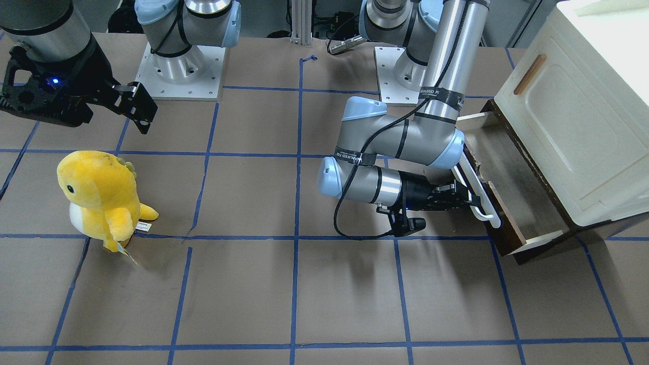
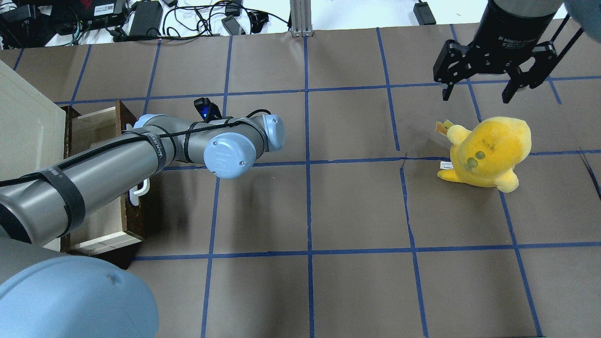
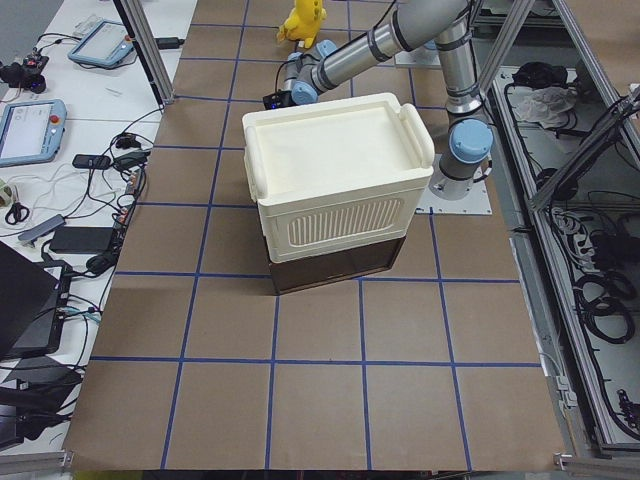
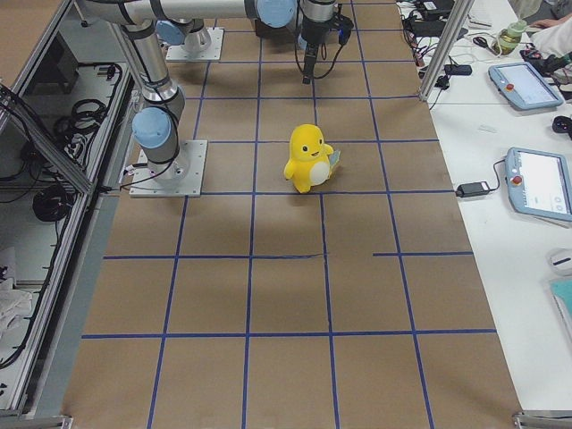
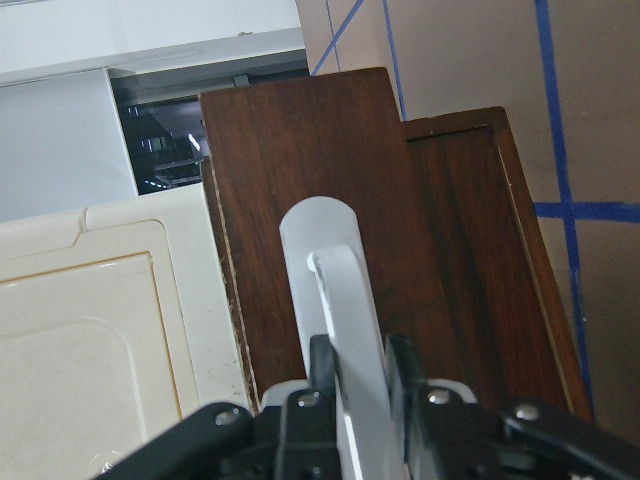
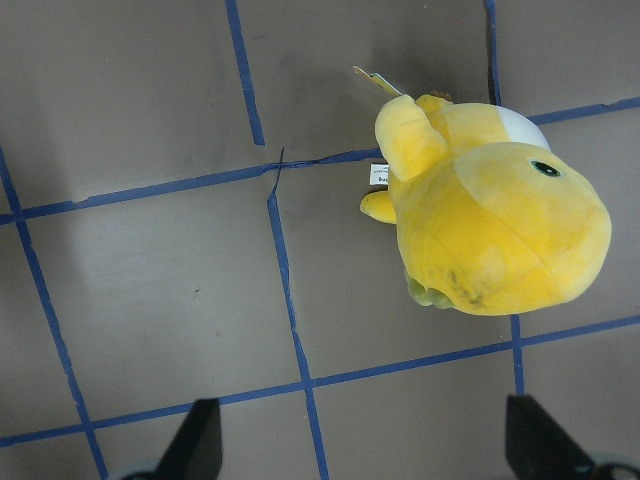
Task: Pull drawer sideways
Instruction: 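Pull the handle with the left gripper, sliding the drawer out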
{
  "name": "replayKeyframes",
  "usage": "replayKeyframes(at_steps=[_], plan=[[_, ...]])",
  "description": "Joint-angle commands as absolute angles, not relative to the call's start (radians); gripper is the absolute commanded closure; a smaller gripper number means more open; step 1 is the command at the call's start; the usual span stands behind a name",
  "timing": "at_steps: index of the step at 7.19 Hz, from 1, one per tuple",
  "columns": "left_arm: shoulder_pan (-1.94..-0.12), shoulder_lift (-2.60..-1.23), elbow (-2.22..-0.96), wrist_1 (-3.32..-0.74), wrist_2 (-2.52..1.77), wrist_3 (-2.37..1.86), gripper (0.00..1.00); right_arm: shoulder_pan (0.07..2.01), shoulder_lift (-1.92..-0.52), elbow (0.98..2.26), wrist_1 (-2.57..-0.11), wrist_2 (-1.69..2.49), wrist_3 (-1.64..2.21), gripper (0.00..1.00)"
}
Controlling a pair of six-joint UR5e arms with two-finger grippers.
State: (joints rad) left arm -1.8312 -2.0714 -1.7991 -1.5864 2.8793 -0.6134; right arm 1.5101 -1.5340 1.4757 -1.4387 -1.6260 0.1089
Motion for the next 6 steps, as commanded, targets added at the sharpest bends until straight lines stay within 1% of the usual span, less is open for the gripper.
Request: replayKeyframes(at_steps=[1,5,6], plan=[[-1.833,-2.072,-1.799,-1.588,2.879,-0.614,0.88,1.511,-1.534,1.476,-1.439,-1.626,0.109,0.0],[-1.833,-2.077,-1.796,-1.588,2.888,-0.614,0.89,1.511,-1.534,1.476,-1.439,-1.626,0.109,0.0],[-1.835,-2.075,-1.801,-1.592,2.888,-0.614,0.86,1.511,-1.534,1.476,-1.439,-1.626,0.109,0.0]])
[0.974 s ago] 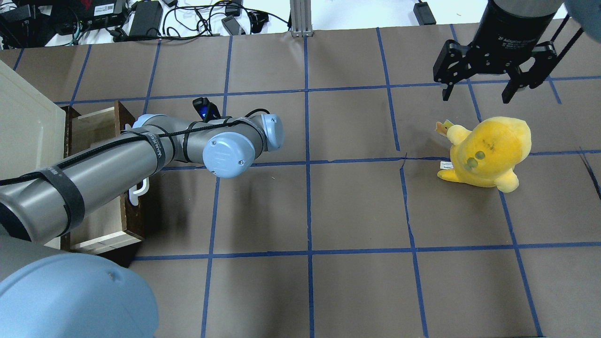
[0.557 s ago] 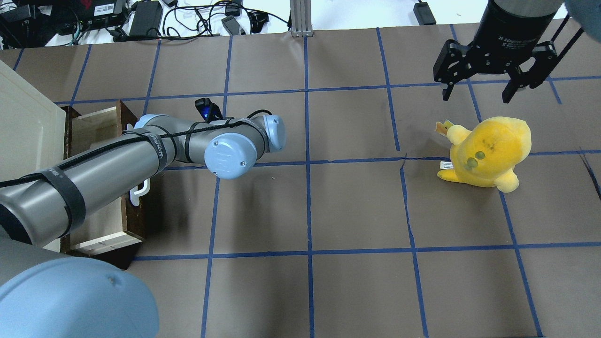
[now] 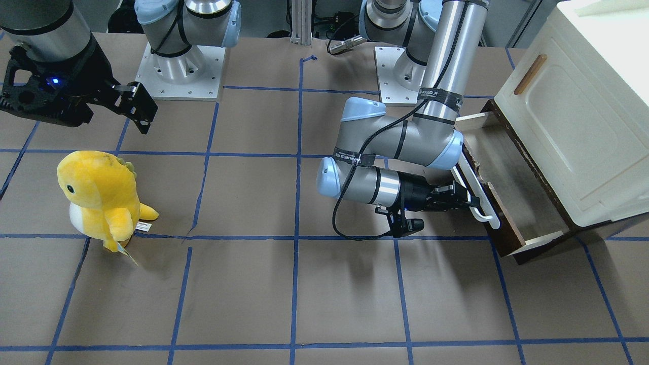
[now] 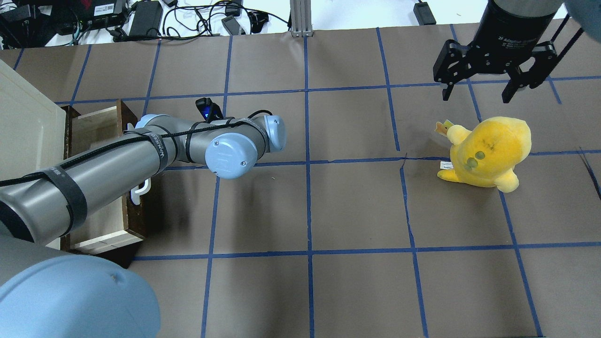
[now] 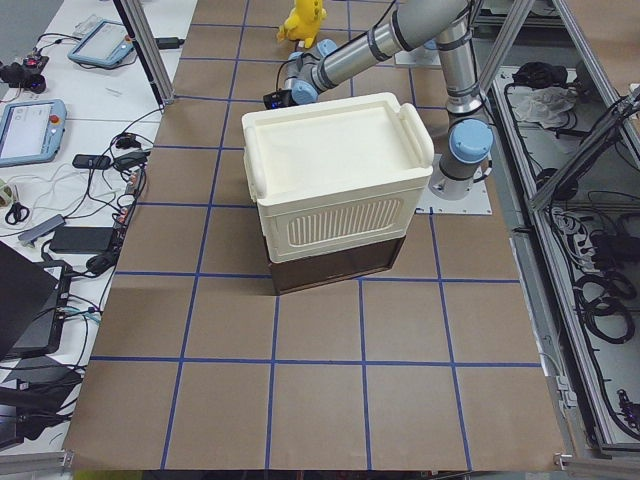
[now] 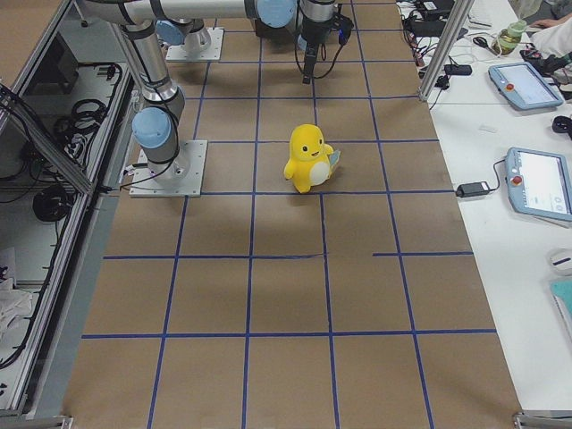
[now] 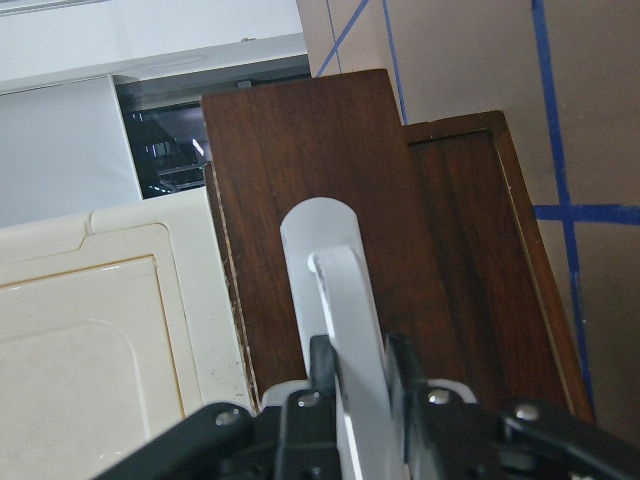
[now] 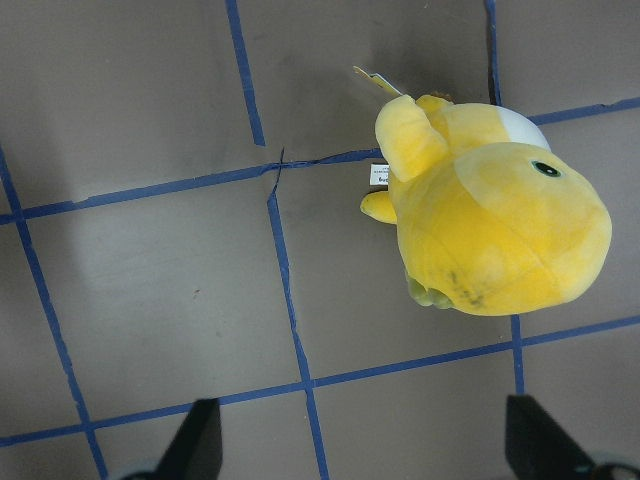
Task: Pull drawer sideways
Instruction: 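Open the left gripper and lift it away from the handle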
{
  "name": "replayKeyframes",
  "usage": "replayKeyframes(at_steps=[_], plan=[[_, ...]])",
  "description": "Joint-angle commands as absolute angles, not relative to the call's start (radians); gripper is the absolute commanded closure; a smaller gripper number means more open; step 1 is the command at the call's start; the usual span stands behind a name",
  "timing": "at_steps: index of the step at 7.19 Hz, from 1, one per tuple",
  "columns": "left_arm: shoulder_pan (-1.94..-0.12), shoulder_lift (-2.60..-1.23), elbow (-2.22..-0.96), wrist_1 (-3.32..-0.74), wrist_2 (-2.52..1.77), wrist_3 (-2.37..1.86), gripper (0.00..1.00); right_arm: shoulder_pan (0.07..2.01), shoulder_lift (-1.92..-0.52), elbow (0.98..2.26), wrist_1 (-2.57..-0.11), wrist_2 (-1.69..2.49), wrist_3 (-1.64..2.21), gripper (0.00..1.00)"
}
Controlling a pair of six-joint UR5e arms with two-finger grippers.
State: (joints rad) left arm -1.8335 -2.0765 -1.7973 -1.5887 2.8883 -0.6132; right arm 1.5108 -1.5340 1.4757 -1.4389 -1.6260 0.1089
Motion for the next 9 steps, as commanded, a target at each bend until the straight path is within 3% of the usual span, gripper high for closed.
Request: replayKeyframes(at_steps=[1,2,3,4,7,9], plan=[[-1.835,-2.074,-1.801,-1.606,2.888,-0.614,0.83,1.511,-1.534,1.476,-1.437,-1.626,0.109,0.0],[-1.836,-2.072,-1.801,-1.608,2.888,-0.614,0.8,1.511,-1.534,1.476,-1.437,-1.626,0.109,0.0],[-1.836,-2.069,-1.799,-1.606,2.885,-0.617,0.22,1.509,-1.534,1.476,-1.437,-1.626,0.109,0.0],[-1.836,-2.057,-1.793,-1.606,2.888,-0.6,0.0,1.511,-1.534,1.476,-1.439,-1.626,0.109,0.0],[-1.845,-1.985,-1.758,-1.597,2.812,-0.591,0.0,1.511,-1.534,1.476,-1.439,-1.626,0.109,0.0],[-1.838,-1.912,-1.628,-1.597,2.568,-0.427,0.0,1.511,-1.534,1.476,-1.437,-1.626,0.109,0.0]])
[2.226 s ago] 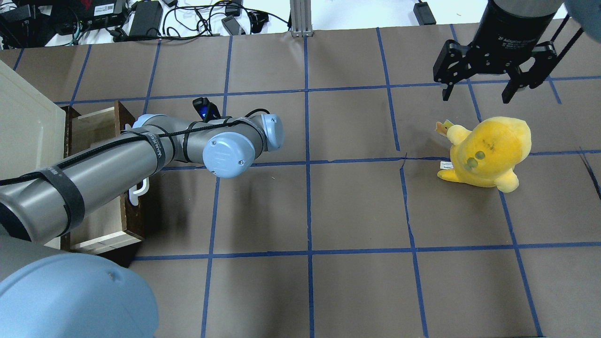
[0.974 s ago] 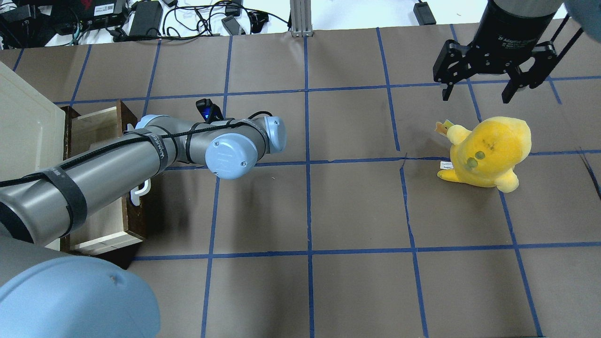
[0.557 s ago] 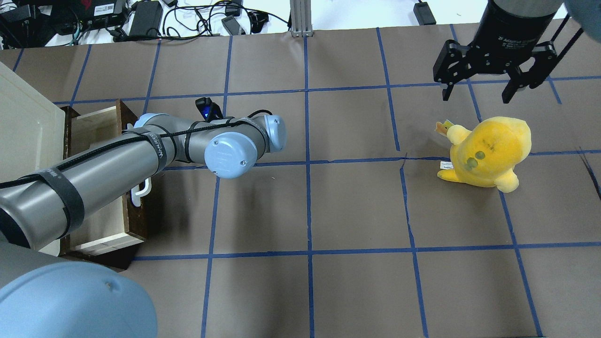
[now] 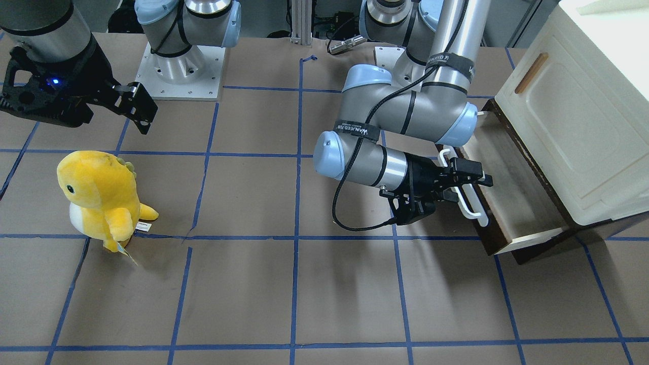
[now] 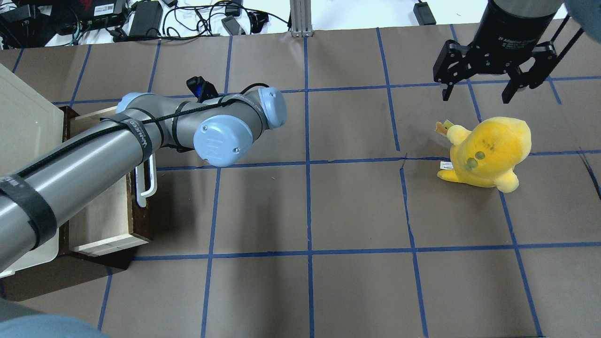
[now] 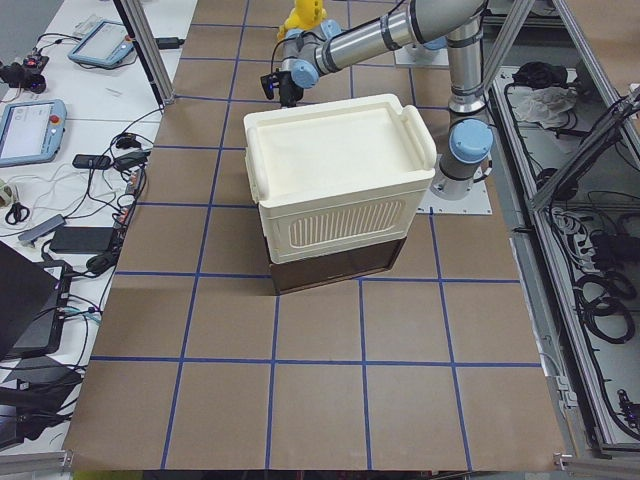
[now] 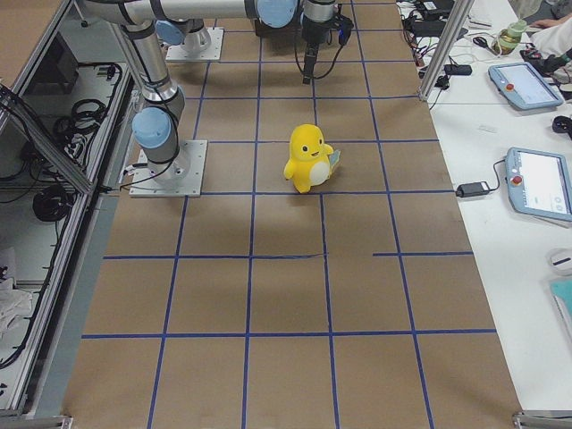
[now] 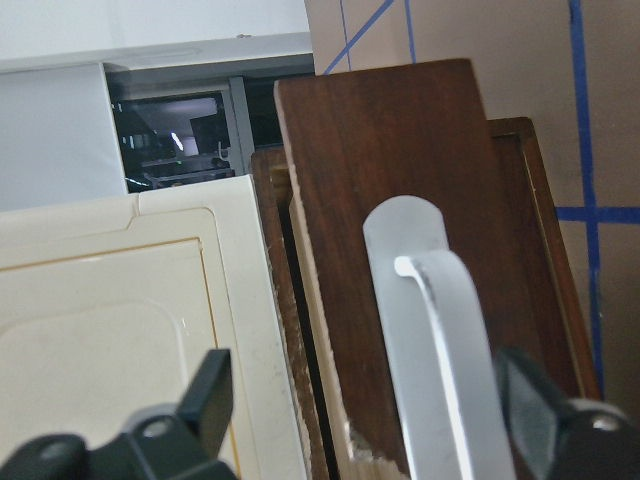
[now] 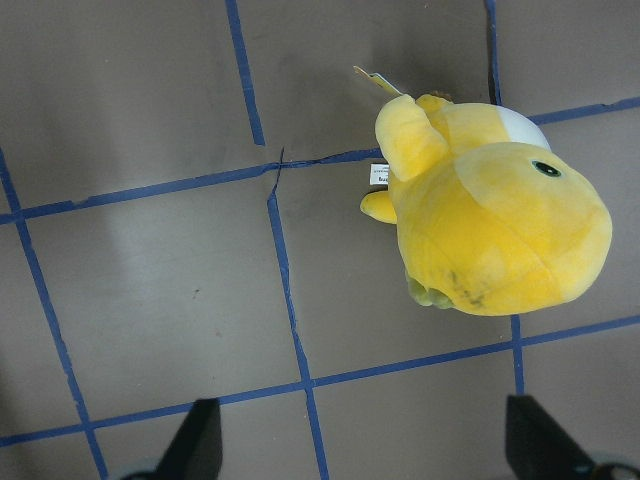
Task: Pull drawer sideways
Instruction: 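Open the left gripper and lift it away from the handle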
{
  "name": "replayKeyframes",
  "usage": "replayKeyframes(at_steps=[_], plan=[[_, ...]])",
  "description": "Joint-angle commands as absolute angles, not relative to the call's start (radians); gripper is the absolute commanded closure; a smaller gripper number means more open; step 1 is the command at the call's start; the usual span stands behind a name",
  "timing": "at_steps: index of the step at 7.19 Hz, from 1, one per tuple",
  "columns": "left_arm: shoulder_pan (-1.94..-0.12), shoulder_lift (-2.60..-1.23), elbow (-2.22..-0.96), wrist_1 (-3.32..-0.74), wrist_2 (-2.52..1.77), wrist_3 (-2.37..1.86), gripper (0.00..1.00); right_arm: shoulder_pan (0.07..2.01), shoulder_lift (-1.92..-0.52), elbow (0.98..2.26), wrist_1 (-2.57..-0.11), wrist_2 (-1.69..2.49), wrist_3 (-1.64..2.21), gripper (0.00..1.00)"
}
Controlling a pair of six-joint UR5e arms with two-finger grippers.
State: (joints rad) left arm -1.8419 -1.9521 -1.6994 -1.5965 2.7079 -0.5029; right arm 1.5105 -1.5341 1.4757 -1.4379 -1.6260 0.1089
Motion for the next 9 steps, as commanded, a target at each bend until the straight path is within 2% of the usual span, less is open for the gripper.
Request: replayKeyframes(at_steps=[1,3,6,9], plan=[[-1.826,-1.907,-1.628,-1.594,2.56,-0.429,0.0,1.511,-1.534,1.476,-1.437,-1.626,0.109,0.0],[-1.787,-1.847,-1.591,-1.585,2.397,-0.396,0.0,1.511,-1.534,1.476,-1.437,-1.626,0.109,0.0],[-1.672,-1.697,-1.525,-1.582,1.919,-0.26,0.0,1.509,-1.534,1.476,-1.439,-1.626,0.109,0.0],[-1.614,-1.606,-1.537,-1.586,1.695,-0.155,0.0,1.509,-1.534,1.476,-1.437,-1.626,0.109,0.0]])
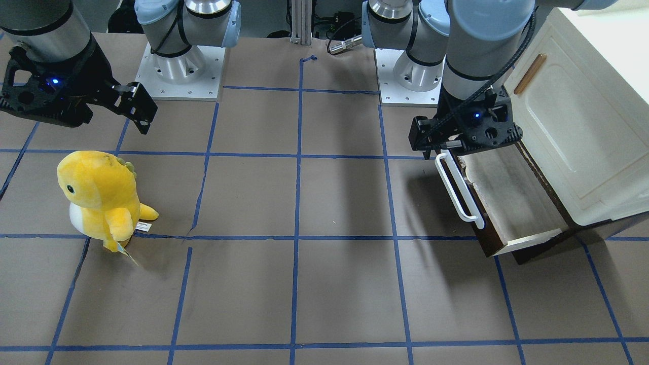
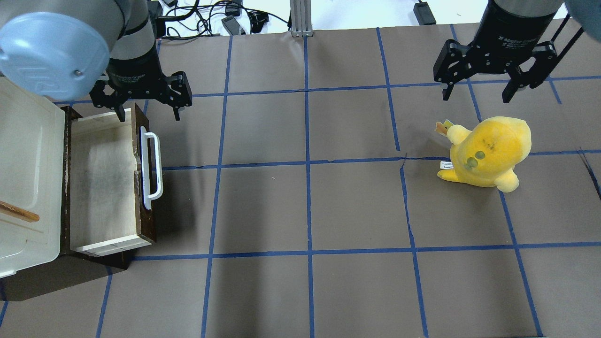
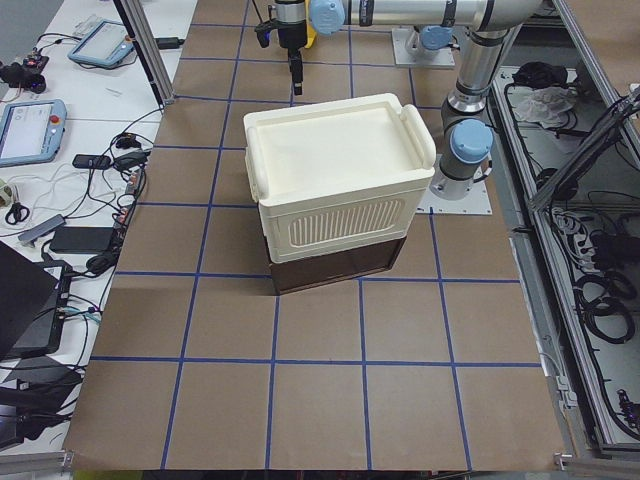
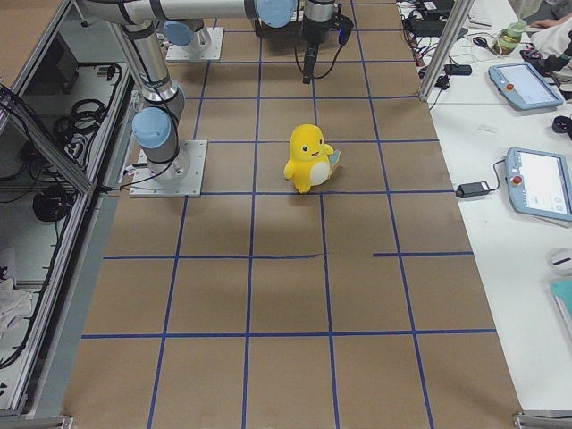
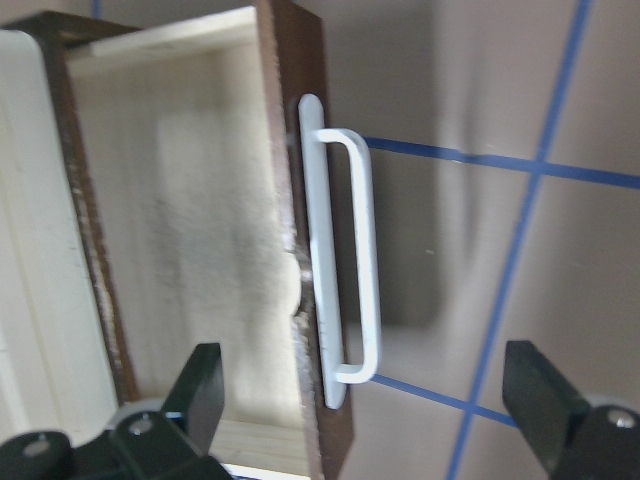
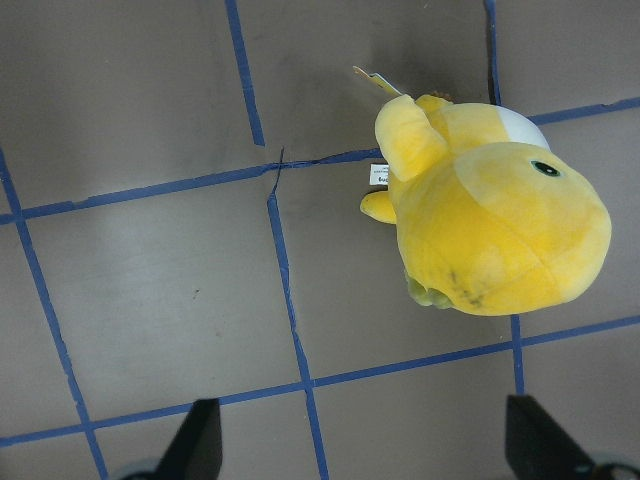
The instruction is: Pull drawer sideways
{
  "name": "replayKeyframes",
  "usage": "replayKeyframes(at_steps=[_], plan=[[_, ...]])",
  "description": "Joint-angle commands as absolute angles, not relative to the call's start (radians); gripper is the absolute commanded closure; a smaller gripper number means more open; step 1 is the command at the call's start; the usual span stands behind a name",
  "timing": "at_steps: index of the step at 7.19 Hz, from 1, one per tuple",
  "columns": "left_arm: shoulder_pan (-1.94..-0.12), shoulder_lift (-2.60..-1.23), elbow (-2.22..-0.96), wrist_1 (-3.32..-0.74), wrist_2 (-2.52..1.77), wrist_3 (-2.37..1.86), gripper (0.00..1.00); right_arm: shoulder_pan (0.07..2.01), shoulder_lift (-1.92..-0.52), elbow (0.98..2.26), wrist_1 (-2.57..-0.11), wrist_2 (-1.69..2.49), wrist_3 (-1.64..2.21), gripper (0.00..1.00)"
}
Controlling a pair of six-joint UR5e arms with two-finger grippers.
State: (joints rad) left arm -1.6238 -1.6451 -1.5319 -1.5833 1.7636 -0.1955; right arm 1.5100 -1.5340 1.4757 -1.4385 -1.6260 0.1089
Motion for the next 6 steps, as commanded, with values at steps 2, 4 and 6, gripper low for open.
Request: replayKeyframes(at_steps=[2,4,6], plan=[[-1.612,-1.568,-1.549,-1.583,1.659,-0.106,0.0,1.511,-1.534,1.476,-1.439,-1.626,0.109,0.0],[-1.6,-1.569,-1.549,-1.58,1.628,-0.049,0.0,1.511,-1.534,1.476,-1.439,-1.626,0.109,0.0],[-1.595,-1.589,-1.534,-1.554,1.603,-0.017,0.0,1.509,-1.534,1.476,-1.439,-1.626,0.109,0.0]])
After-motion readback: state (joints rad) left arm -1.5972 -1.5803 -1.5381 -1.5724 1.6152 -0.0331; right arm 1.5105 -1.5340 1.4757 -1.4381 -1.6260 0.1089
